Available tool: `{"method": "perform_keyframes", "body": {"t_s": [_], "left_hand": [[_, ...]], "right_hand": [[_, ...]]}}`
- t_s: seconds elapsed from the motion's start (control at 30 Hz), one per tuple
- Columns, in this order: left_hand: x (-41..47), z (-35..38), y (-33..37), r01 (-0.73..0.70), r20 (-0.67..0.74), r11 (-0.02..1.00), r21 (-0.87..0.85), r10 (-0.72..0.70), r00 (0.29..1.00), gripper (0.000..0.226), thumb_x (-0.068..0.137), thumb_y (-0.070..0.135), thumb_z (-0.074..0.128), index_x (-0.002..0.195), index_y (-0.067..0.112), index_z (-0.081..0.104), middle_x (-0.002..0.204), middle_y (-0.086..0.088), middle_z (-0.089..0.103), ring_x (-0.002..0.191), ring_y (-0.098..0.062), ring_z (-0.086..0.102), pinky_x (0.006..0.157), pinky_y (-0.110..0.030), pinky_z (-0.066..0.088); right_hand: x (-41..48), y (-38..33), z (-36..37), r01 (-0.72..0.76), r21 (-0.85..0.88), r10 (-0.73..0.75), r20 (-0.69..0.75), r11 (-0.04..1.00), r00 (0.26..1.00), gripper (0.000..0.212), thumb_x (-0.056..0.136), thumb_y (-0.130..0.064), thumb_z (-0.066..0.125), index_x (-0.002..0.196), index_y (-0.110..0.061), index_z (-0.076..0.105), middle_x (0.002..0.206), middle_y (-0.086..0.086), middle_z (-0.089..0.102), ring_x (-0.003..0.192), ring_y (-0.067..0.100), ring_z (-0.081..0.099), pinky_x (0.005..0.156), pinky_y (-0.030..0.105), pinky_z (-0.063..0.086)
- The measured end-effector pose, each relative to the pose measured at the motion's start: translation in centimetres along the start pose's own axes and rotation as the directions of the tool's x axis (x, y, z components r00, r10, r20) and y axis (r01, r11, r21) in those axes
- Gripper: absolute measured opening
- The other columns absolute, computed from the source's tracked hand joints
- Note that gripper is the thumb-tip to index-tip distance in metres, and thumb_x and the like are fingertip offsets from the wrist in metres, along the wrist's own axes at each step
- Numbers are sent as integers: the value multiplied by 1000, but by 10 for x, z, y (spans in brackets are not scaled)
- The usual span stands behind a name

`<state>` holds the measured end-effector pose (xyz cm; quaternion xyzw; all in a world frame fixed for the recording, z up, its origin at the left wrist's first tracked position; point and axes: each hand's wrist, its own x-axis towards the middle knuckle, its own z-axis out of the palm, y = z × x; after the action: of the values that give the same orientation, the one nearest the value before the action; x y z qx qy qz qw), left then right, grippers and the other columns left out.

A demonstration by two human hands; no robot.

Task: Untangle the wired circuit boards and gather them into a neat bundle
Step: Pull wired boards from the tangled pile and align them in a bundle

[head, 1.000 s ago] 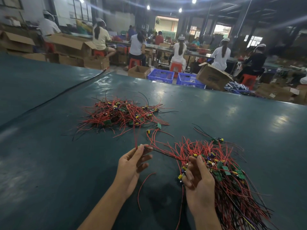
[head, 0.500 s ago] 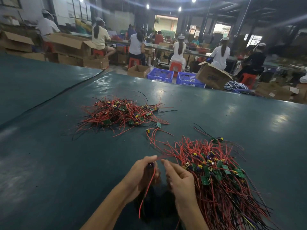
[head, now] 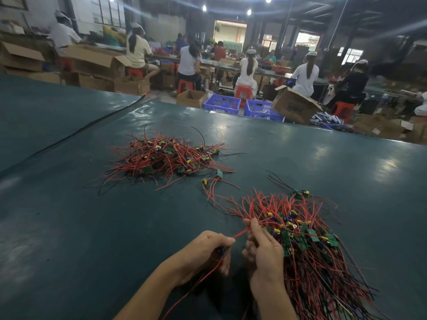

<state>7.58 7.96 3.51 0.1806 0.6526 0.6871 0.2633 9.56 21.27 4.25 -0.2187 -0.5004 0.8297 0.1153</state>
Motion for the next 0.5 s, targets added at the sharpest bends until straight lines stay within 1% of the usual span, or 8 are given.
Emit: {"method": "perform_keyframes", "body": {"t_s": [0.07, 0.13, 0.27, 0.33, 0.4, 0.43, 0.5], "left_hand": [[-3, 1, 2, 9, 51, 1000, 8, -10, 999, 44, 86, 31, 48, 44, 20, 54, 44, 0, 53, 50, -19, 53, 64, -26, 44], [-5, 1, 3, 30, 111, 999, -14, -29, 993, 42, 87, 28, 47, 46, 19, 52, 44, 0, 52, 49, -18, 53, 63, -24, 44], [-9, 1, 7, 73, 219, 996, -53, -60, 974, 38, 87, 26, 46, 50, 16, 50, 44, 0, 49, 48, -18, 51, 61, -25, 45], [-9, 2, 9, 91, 211, 994, -56, -77, 974, 38, 87, 29, 48, 52, 16, 52, 46, 0, 50, 48, -17, 51, 59, -25, 45], [-9, 3, 10, 119, 152, 992, -46, -110, 982, 42, 92, 38, 54, 55, 17, 57, 50, 1, 53, 47, -15, 52, 55, -23, 45], [-9, 3, 10, 124, 117, 992, -36, -119, 986, 44, 92, 44, 56, 57, 17, 59, 52, 1, 54, 46, -13, 52, 53, -22, 45], [-8, 4, 10, 119, 63, 993, -29, -117, 991, 45, 89, 51, 53, 61, 18, 63, 53, 3, 56, 45, -10, 53, 49, -20, 46]], "right_hand": [[6, -6, -6, 0, 77, 2, -28, 997, 1000, 20, 91, -19, 62, 87, -2, 73, 50, -5, 45, 34, 2, 32, 31, 15, 25], [8, -10, -9, 1, 143, 3, -26, 990, 1000, 21, 93, -18, 59, 91, 0, 71, 51, -5, 43, 34, 1, 31, 32, 14, 22], [9, -8, -8, -13, 173, 15, -9, 985, 1000, 21, 93, -18, 59, 90, -1, 70, 51, -5, 40, 35, 2, 28, 32, 15, 20], [9, -8, -8, 9, 150, -7, -12, 989, 1000, 22, 93, -19, 59, 89, -2, 72, 51, -5, 40, 35, 2, 28, 32, 16, 21], [10, -8, -8, 35, 95, -34, -18, 995, 999, 23, 93, -24, 61, 86, -6, 74, 51, -5, 43, 35, 3, 28, 32, 16, 23], [10, -7, -8, 40, 55, -39, -13, 998, 999, 24, 91, -27, 62, 83, -7, 75, 51, -4, 45, 35, 4, 27, 33, 17, 23], [8, -4, -7, 37, -51, -36, 20, 998, 999, 27, 87, -31, 66, 73, -9, 71, 49, -4, 44, 36, 5, 28, 35, 18, 25]]}}
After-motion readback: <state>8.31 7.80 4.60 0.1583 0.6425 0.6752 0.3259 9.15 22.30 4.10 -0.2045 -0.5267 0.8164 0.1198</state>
